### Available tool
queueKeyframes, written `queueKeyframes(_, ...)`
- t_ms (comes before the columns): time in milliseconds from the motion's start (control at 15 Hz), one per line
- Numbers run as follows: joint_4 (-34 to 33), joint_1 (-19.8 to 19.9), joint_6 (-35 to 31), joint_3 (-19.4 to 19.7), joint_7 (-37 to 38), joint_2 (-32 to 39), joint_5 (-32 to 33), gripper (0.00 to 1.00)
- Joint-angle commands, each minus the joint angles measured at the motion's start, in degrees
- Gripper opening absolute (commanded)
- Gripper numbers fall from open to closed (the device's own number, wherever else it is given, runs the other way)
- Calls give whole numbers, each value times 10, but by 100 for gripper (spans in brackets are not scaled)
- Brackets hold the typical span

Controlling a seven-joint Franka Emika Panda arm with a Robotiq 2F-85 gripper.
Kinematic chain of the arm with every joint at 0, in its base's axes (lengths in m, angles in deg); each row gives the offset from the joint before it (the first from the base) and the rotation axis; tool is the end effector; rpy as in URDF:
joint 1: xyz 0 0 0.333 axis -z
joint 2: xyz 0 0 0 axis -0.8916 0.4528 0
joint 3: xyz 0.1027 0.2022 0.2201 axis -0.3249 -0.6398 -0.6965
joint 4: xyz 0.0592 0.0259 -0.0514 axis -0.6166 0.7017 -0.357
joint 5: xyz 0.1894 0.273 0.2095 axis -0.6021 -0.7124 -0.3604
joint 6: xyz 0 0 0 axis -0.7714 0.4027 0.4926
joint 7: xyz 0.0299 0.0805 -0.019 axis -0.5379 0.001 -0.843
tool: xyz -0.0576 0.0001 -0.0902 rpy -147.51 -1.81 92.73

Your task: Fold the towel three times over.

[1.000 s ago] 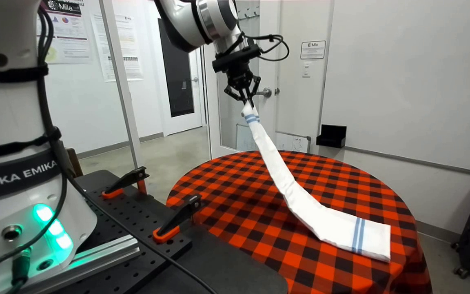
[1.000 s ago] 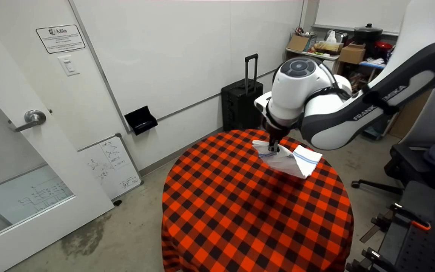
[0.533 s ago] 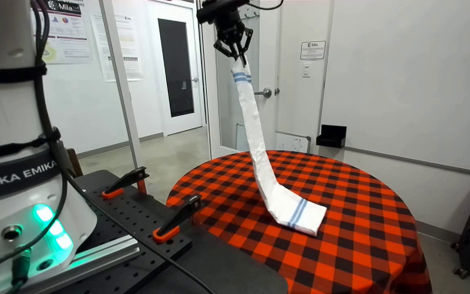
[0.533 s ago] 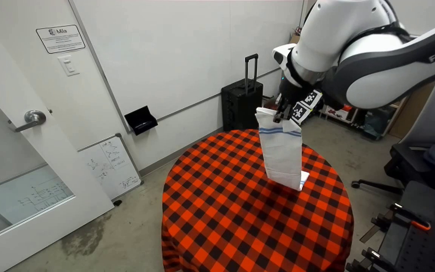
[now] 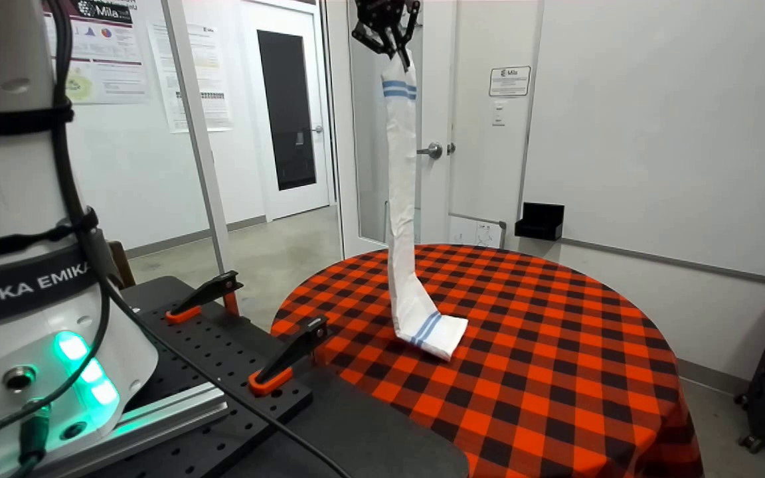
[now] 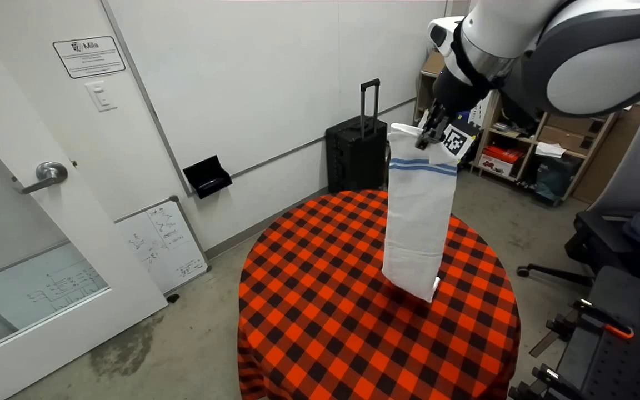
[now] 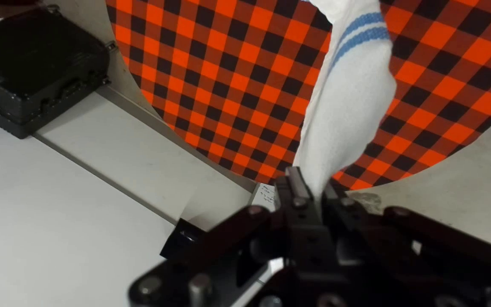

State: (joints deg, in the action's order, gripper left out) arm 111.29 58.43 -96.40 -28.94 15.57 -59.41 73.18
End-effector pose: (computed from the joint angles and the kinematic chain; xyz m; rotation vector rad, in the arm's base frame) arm 0.4949 0.0377 0.4559 2.7387 0.7067 0.5823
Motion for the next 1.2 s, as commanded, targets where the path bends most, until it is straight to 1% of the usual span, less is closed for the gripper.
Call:
queueKeyframes(0,17,38,-11,13,-33,8,10,2)
queueKeyframes(267,38,73,-36,28,-49,22,36,2)
queueKeyframes(467,50,83,-69,38,-78,33,40,2)
queueKeyframes(667,45,89,-121,43,-100,48,50,2)
queueKeyframes(867,37,107,-179,39,-102,69,113,2)
queueKeyframes(1000,22,128,-225,36,-57,92,185,2)
queueKeyframes(1133,-7,155,-257,35,-1,118,267,2)
